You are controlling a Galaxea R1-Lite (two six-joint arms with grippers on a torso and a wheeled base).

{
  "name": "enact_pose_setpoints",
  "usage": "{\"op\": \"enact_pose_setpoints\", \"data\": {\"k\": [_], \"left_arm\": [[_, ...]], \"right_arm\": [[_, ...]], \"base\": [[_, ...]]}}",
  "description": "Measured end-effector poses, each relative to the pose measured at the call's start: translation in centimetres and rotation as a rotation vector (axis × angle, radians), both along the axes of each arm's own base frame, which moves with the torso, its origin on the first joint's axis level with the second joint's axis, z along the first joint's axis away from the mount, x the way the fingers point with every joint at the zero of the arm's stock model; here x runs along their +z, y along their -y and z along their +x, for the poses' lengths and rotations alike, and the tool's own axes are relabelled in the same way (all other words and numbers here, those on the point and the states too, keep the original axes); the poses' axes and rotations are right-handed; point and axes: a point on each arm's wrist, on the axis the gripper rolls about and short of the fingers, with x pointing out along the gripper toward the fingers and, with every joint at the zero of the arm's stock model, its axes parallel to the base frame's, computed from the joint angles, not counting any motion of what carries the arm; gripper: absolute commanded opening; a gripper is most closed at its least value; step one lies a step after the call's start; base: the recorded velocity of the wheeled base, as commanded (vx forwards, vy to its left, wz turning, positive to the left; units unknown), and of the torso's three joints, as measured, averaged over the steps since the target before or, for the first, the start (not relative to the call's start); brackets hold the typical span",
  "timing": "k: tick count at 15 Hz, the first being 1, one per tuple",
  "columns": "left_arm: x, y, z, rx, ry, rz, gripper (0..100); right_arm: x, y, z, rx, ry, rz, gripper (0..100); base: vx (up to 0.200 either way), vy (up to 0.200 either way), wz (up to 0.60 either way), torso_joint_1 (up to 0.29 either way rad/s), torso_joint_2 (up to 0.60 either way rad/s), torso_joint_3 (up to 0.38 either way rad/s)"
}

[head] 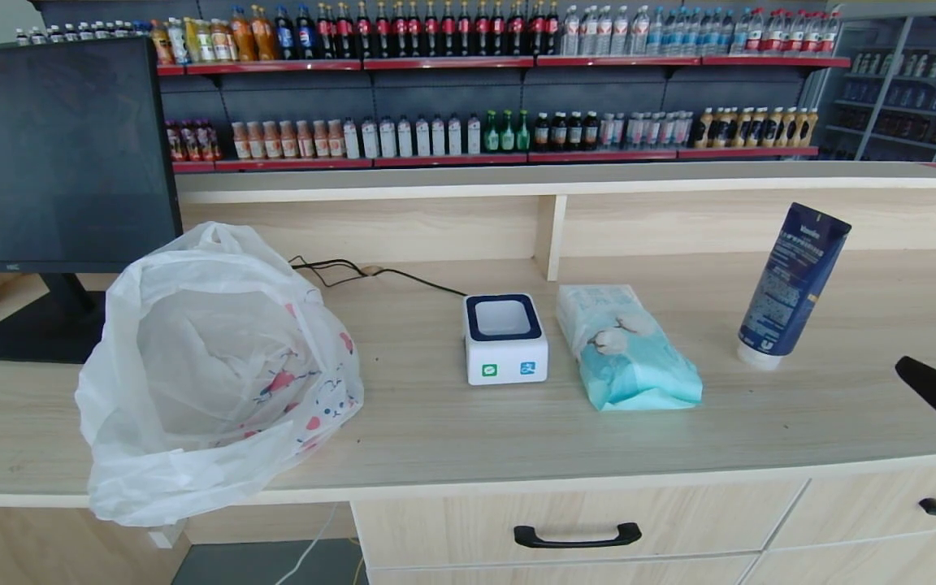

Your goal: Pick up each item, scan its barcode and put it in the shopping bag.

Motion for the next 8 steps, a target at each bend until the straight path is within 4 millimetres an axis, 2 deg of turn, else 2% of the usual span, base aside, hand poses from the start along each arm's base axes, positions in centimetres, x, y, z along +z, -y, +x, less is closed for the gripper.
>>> {"op": "enact_pose_setpoints", "data": {"k": [4,8], "left_arm": [[0.0,0.0,0.0,0.0,0.0,0.0,100],[0.0,0.0,0.0,0.0,0.0,0.0,100]], "right_arm": [[-0.7,-0.2,1.2,0.002,-0.05,0.012,100],[-0.8,-0.3,1.4,0.004,-0.064,0.024,100]], "base": [[0.0,0.0,0.0,0.0,0.0,0.0],[0.0,0.0,0.0,0.0,0.0,0.0]]}}
